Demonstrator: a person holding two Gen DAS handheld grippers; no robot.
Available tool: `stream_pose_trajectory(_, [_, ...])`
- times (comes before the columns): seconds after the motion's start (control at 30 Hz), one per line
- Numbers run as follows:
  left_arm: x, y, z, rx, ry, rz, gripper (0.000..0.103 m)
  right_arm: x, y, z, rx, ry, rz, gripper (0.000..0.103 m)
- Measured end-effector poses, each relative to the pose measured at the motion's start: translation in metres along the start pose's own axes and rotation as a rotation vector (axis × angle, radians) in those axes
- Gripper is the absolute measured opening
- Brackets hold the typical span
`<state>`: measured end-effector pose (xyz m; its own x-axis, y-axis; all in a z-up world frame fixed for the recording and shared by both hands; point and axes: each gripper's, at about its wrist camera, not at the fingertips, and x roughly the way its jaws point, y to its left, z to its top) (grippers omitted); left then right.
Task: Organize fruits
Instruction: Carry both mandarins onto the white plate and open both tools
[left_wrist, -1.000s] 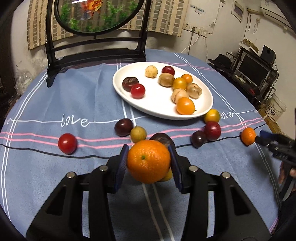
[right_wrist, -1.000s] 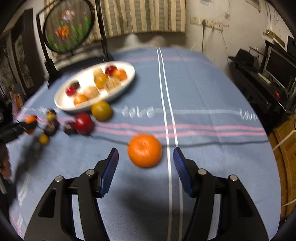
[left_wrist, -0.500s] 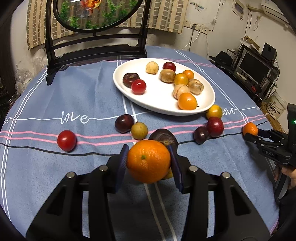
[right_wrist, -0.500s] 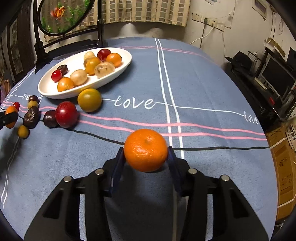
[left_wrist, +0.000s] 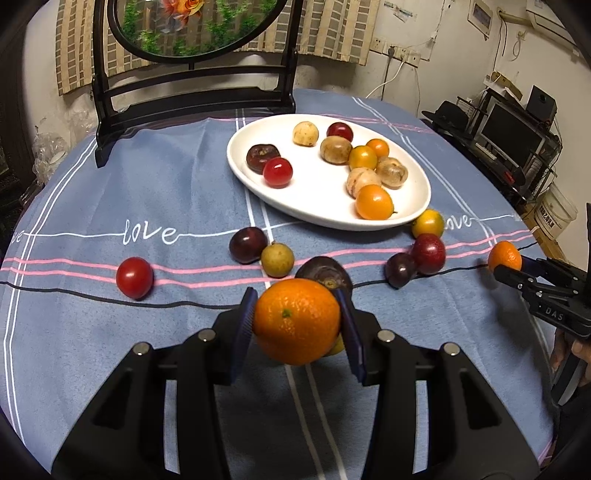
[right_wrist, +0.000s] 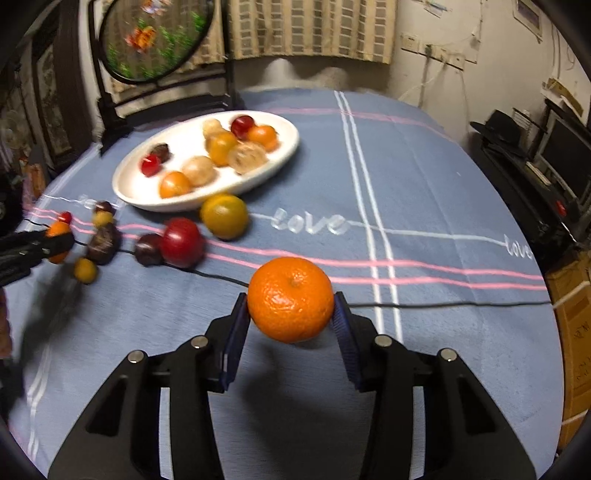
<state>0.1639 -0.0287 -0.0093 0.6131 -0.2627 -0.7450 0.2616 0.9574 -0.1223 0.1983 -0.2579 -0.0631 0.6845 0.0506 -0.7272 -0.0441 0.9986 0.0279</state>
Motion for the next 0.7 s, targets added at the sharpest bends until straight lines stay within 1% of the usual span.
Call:
stream_pose_trajectory(0.2, [-0.011,-0.006,0.018,0.012,-0.013,-0.004,0.044,-0.021,0.024,0.023,-0.062,-0.071,0.059,0.045])
stream_pose_trajectory(0.27, [-0.011,-0.005,0.028,0.009,-0.013,-0.015,0.044,-0.026,0.031,0.034,-0.083,-0.099,0.078,0.045])
stream_pose_trajectory(0.4, [-0.004,-0.009,0.06,0.025,-0.014,0.014,0.044,-0.028,0.048,0.055,-0.129,-0.139,0.114,0.045])
stream_pose_trajectory(0.47, [0.004,-0.011,0.075,0.021,-0.006,0.011,0.044,-0.023,0.058,0.067,-0.147,-0.154,0.145,0.045])
stream_pose_trajectory(0.57, [0.023,-0.012,0.099,0.004,0.012,0.007,0.044,-0.008,0.068,0.083,-0.157,-0.153,0.165,0.045])
stream_pose_trajectory(0.63, [0.036,-0.009,0.112,-0.006,0.021,0.025,0.044,0.004,0.075,0.094,-0.168,-0.157,0.161,0.045])
stream_pose_trajectory(0.7, [0.05,-0.005,0.127,-0.014,0.029,0.059,0.044,0.018,0.08,0.108,-0.174,-0.152,0.157,0.045])
